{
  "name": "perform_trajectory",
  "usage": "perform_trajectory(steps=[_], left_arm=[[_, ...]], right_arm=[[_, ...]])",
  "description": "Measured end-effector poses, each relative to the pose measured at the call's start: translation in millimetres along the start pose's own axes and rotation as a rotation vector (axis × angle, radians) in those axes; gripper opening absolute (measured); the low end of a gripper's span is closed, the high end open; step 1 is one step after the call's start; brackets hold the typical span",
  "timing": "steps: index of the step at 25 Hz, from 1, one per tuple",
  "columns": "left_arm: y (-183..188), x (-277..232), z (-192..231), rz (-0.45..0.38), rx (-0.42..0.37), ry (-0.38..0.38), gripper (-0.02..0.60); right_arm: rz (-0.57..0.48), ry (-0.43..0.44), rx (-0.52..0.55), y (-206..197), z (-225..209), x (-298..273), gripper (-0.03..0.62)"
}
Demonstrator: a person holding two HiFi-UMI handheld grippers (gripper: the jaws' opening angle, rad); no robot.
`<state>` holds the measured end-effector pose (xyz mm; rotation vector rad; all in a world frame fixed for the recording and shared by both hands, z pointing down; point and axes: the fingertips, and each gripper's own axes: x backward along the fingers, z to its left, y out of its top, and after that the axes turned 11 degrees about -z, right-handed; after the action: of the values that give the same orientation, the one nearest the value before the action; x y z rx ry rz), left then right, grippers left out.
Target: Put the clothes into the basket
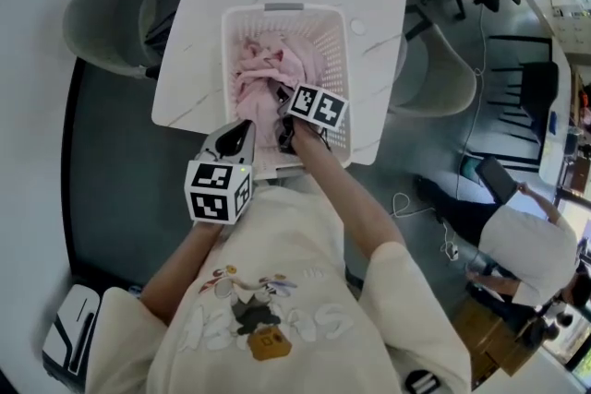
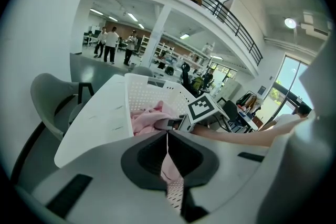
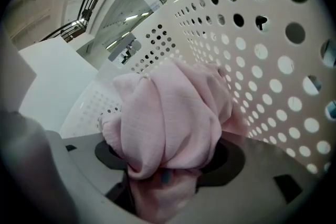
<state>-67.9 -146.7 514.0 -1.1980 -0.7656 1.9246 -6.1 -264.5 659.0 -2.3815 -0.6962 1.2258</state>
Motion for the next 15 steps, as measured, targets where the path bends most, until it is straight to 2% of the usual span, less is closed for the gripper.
perform_trajectory(steps=[10, 15], left_arm=[[0, -1, 1, 0.014, -0.012, -0.002, 0.015], [3, -2, 3, 0.01, -0.007, 0.012, 0.015]], right_arm=[[0.095, -0.081, 0.069, -20, -20, -24, 0.339], [0.189, -0.096, 0.152, -28, -28, -36, 0.356]])
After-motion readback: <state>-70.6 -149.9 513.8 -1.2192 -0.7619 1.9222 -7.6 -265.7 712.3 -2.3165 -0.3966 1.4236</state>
